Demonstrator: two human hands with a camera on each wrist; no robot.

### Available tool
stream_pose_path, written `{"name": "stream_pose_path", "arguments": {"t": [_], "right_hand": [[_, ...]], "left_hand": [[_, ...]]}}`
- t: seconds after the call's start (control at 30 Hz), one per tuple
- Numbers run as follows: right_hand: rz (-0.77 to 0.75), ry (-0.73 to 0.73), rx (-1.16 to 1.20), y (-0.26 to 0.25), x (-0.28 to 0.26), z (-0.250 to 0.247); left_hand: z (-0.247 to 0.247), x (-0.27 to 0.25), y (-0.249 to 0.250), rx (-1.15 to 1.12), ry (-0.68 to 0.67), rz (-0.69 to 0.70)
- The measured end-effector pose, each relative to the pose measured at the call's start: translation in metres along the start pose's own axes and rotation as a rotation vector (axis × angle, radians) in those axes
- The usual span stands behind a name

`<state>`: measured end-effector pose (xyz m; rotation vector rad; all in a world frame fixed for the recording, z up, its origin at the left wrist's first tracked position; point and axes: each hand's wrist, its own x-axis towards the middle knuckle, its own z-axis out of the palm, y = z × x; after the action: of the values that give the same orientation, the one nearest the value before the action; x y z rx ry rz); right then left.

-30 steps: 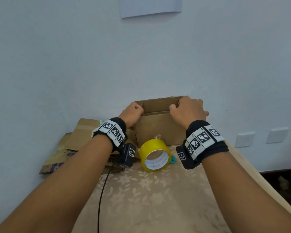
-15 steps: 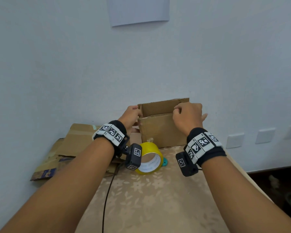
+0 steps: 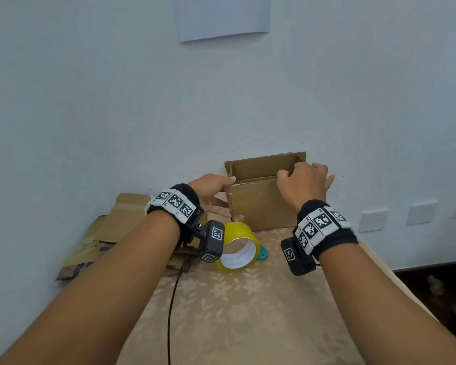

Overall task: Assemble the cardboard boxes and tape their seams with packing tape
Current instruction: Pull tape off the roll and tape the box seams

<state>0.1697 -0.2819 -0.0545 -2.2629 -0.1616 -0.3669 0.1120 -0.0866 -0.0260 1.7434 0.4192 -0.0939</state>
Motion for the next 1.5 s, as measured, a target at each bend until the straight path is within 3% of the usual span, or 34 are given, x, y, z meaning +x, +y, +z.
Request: {"name": "stream_pose_path", "arguments": {"t": [0.1, 0.2, 0.4, 0.6, 0.93, 1.3, 1.5], "right_hand": [[-0.014, -0.010, -0.023, -0.003, -0.004, -0.002], [-0.134, 0.045, -0.006, -0.011, -0.007, -0.007], [-0.273, 0.032, 0.292, -0.031, -0.012, -0.008], [-0.334, -0.013, 0.402, -0.043, -0.020, 0.008], [-0.311, -0.069, 0.565, -0.069, -0.036, 0.028], [-0.120, -0.424, 0.805, -0.113, -0.072, 0.064], [-0.058, -0.497, 0.783, -0.123, -0.084, 0.078]], "left_hand": [[-0.003, -0.002, -0.002, -0.016, 0.006, 0.002], [-0.005, -0.005, -0.004, -0.010, 0.000, 0.001], [-0.014, -0.022, -0.005, -0.012, 0.008, 0.000], [-0.023, -0.035, -0.007, -0.076, 0.059, 0.049], [-0.034, -0.048, -0.020, -0.215, 0.131, 0.228], [-0.084, -0.080, -0.042, -0.349, 0.459, 0.384], [-0.097, -0.088, -0.050, -0.455, 0.517, 0.454]]}}
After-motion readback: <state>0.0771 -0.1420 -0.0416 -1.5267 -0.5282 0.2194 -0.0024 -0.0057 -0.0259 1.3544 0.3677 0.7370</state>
